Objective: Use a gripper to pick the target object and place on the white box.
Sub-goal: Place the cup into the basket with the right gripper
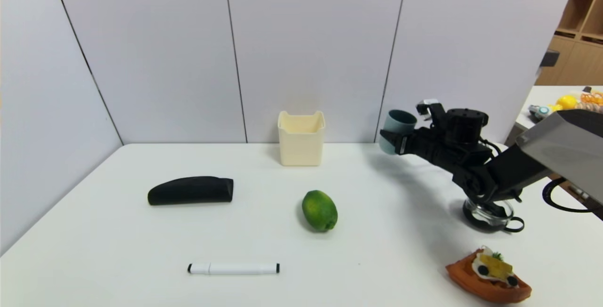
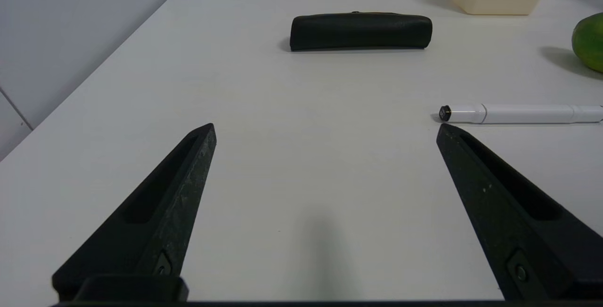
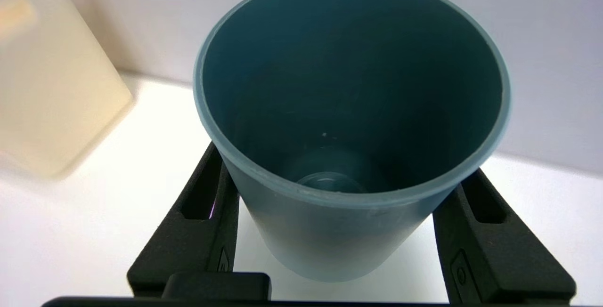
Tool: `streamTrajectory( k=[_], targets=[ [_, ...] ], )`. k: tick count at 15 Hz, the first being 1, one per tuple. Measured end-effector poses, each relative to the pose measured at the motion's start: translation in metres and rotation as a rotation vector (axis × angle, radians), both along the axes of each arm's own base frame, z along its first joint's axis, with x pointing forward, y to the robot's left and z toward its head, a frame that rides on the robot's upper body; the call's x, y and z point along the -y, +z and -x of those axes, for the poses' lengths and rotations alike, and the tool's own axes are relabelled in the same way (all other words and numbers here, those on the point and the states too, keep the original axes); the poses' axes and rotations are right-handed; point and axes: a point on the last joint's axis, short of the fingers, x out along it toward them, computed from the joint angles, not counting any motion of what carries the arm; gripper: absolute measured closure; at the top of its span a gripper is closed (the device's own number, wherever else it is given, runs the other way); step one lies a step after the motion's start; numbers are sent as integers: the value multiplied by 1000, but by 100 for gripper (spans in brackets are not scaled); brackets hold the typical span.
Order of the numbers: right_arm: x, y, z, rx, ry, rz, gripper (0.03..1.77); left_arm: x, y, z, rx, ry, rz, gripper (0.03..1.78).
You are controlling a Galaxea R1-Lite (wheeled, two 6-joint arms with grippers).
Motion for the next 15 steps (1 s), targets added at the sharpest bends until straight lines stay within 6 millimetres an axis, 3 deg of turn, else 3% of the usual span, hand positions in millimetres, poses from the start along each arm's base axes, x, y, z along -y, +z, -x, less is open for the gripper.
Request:
streamTrajectory(
  k=[6, 9, 11, 15],
  targets=[
    [-19, 92, -15, 298, 105, -44, 69, 0, 0, 0, 0, 0, 0, 12],
    [-41, 127, -22, 387, 169, -61, 69, 0, 0, 0, 0, 0, 0, 12],
    [-62, 138, -25, 419, 244, -71, 69, 0, 0, 0, 0, 0, 0, 12],
    [-104, 131, -31, 386, 349, -82, 70, 0, 0, 0, 0, 0, 0, 12]
  ],
)
